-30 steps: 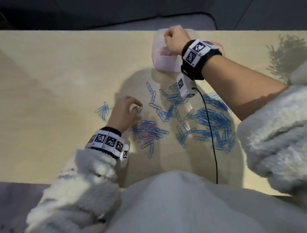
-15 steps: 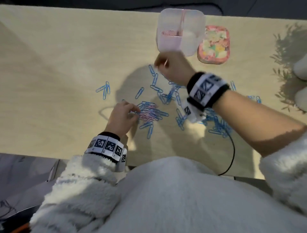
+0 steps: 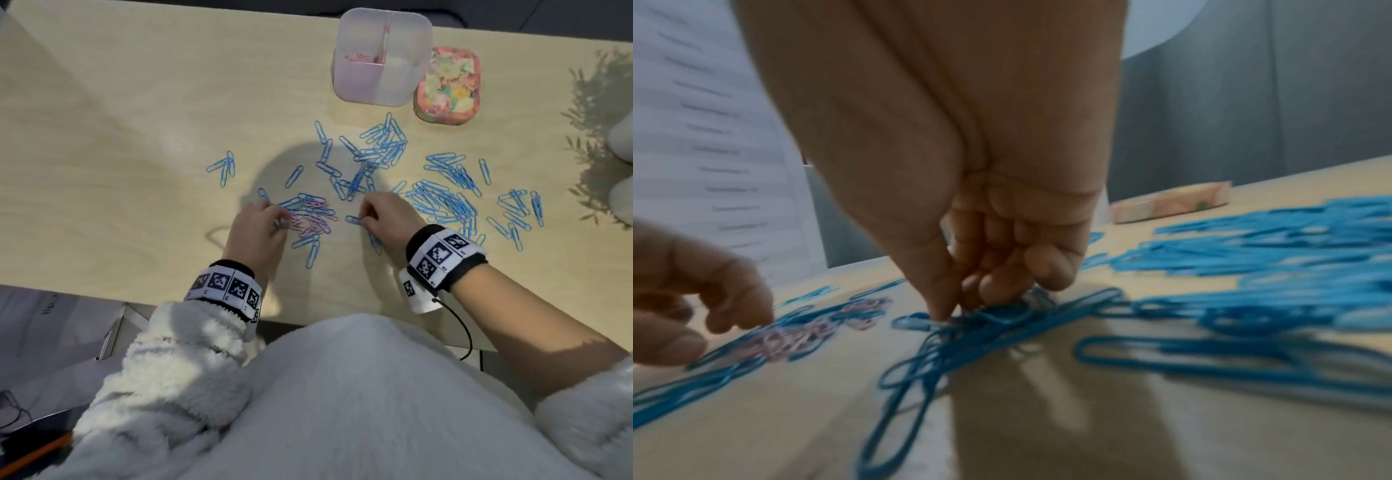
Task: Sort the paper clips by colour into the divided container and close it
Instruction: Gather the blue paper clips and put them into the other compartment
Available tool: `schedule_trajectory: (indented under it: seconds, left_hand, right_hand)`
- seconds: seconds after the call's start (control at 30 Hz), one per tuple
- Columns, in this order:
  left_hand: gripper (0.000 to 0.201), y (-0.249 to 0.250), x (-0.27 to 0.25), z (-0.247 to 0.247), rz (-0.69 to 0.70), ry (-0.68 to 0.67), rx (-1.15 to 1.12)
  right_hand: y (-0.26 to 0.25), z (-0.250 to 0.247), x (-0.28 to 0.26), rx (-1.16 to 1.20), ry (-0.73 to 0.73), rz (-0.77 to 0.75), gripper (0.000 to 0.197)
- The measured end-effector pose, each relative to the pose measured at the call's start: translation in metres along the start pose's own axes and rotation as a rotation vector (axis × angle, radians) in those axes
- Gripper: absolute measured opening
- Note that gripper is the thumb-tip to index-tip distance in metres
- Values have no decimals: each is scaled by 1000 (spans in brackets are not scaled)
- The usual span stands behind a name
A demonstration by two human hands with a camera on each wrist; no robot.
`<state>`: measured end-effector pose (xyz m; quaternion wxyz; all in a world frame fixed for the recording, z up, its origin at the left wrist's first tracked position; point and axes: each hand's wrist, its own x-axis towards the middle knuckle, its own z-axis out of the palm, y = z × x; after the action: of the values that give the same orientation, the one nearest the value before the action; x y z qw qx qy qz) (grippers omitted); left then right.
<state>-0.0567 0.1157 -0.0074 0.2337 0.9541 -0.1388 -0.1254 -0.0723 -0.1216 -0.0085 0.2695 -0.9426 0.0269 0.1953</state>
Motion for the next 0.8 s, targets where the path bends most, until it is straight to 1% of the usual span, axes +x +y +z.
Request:
schedule_trajectory:
  seconds: [0.07,0.13,0.2,0.27,0.43,0.5,0.6,0.73,0.8]
  left_hand:
    - [22,5,-1,3,28,-1,16]
    - [21,8,-1,6,35,-1,25]
    - [18,11,-1,8,30,4,9]
    - [18,13,0,9,40,-7,0]
    - [22,17,3,11,101,-50,107]
    - [18,20,3,14,112,-49,104]
    - [14,21,2,19,120,-32,68]
    - [12,18,2,28,204,-39,105]
    - [12,18,2,31,240,-15,130]
  right_hand:
    - [3,-4,-4,-11,56,34,11]
    - [-4,-3,-4,22,112,-3,14]
    - [-20,3,-2,59,95,-76,16]
    - [-37,14,4,46,52,-140,16]
    - [-63,30,15,-127,39,-233,20]
    - [-60,30,16,-179,28,-233,19]
    - [-44,27,15,-210,40,-194,19]
    - [-21,20,9,-214,73,-131,16]
    - [-13,15,6,-154,119,-98,12]
